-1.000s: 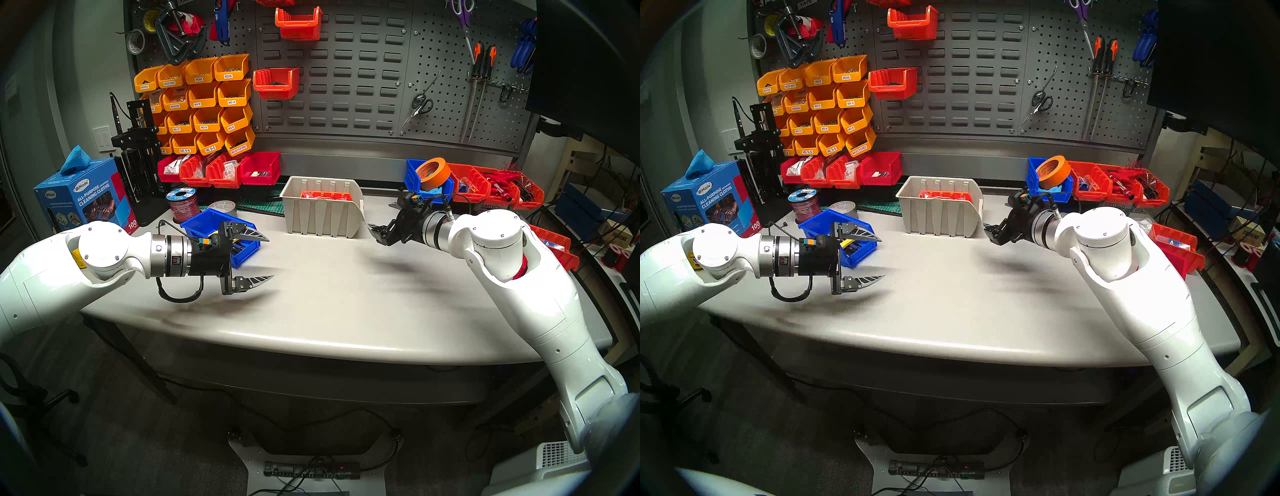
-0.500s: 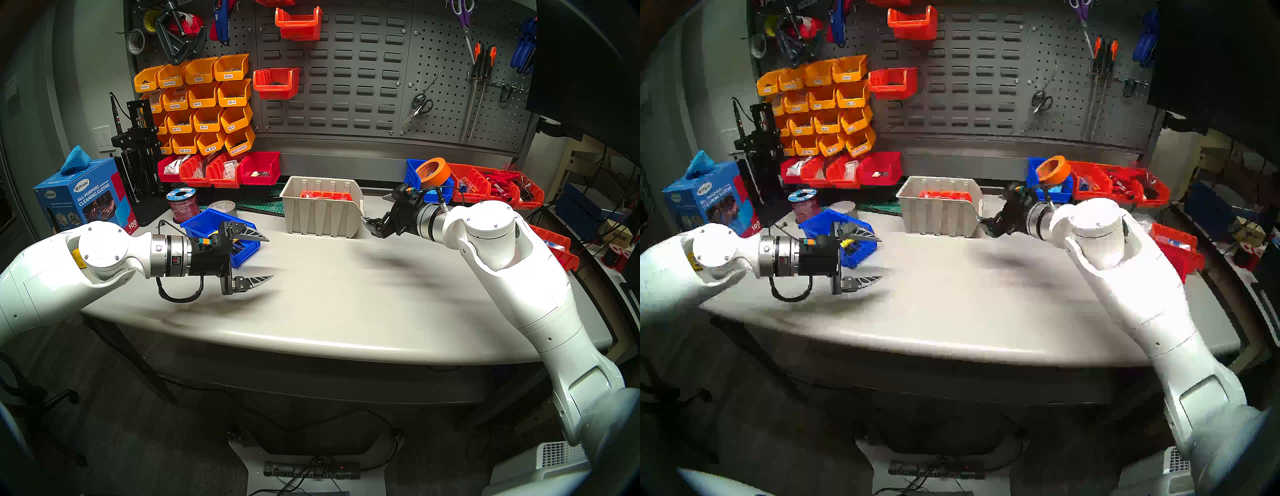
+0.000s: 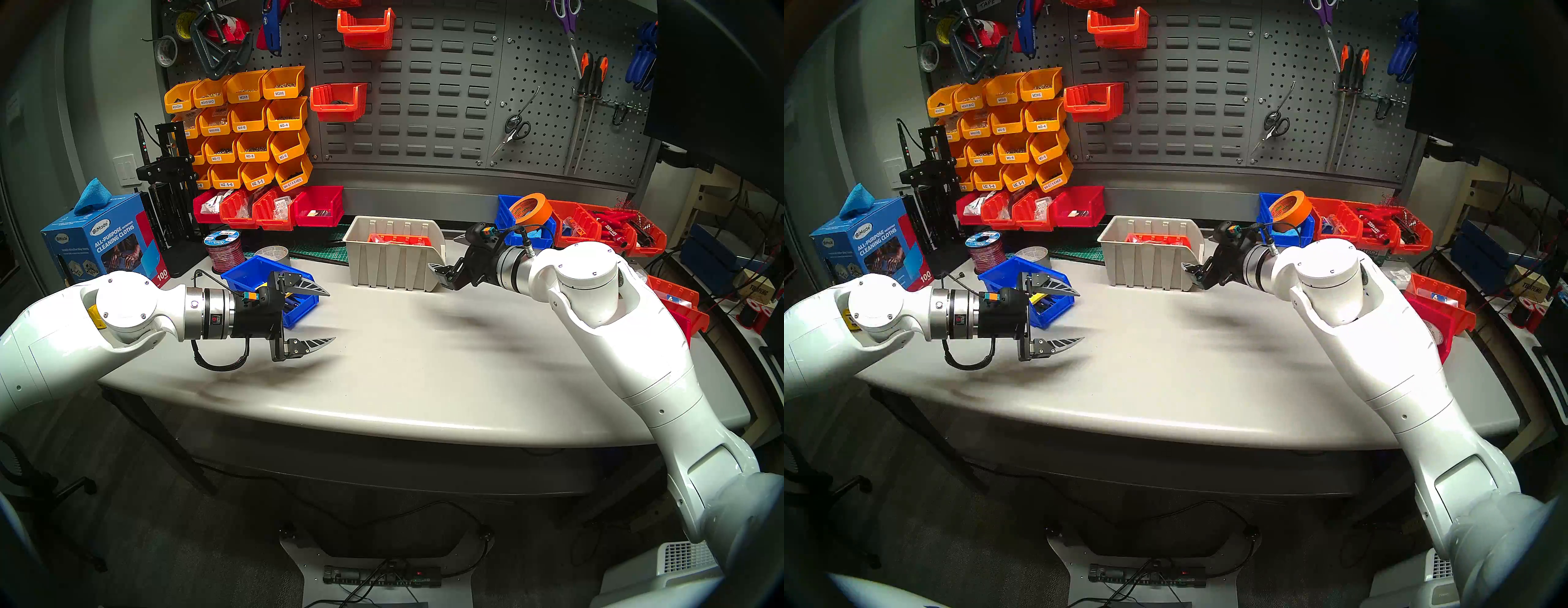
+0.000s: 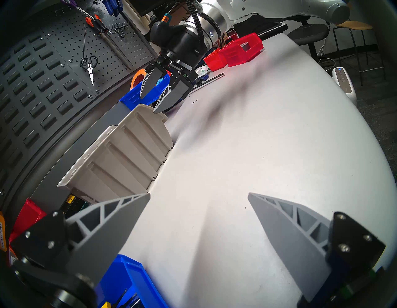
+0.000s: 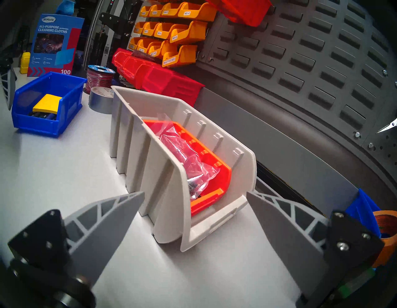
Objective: Hang all the unorganized tool boxes onto the wall
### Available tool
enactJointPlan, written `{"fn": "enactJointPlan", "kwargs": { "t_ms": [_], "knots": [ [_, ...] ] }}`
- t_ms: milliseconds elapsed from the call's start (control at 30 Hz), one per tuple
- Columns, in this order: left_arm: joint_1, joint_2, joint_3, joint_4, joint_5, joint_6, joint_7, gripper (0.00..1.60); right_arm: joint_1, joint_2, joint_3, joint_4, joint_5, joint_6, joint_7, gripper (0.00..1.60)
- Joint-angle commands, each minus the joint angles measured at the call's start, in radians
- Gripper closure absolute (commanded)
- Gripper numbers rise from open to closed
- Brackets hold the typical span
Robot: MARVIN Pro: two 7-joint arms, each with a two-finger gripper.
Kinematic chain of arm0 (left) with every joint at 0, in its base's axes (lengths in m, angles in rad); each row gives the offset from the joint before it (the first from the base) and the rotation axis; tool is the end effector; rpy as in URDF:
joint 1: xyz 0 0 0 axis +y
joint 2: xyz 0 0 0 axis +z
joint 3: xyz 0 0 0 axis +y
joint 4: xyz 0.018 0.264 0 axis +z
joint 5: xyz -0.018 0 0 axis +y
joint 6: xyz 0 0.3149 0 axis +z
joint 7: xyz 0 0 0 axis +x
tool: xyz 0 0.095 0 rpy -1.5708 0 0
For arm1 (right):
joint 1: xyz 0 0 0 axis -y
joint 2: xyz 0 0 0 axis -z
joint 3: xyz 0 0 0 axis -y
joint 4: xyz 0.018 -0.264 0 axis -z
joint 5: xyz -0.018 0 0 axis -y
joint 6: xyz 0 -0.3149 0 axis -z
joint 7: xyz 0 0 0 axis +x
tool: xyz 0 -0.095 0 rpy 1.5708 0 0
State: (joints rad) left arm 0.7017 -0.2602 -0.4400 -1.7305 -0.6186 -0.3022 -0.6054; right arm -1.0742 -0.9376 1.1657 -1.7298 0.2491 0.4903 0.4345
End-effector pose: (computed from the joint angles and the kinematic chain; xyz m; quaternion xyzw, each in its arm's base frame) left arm 0.3998 0.0686 -0.1525 0.5399 -0.6254 0.5493 0.1247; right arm 0.4696 0.0195 -0.1131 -0.6944 -0.3933 -0.6006 0.0491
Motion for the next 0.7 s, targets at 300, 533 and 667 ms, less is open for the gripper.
{"fn": "enactJointPlan", "kwargs": {
  "t_ms": [300, 533, 667],
  "knots": [
    [-0.011, 0.001, -0.009, -0.002, -0.001, 0.000, 0.000, 0.00, 0.031, -0.036, 0.000, 0.005, -0.004, -0.013, -0.013, 1.60],
    [-0.011, 0.001, -0.009, -0.002, -0.001, 0.000, 0.000, 0.00, 0.005, -0.035, 0.012, -0.012, 0.000, -0.004, -0.030, 1.60],
    [-0.011, 0.001, -0.009, -0.002, -0.001, 0.000, 0.000, 0.00, -0.010, -0.031, 0.018, -0.023, 0.003, 0.000, -0.036, 1.60]
  ]
}}
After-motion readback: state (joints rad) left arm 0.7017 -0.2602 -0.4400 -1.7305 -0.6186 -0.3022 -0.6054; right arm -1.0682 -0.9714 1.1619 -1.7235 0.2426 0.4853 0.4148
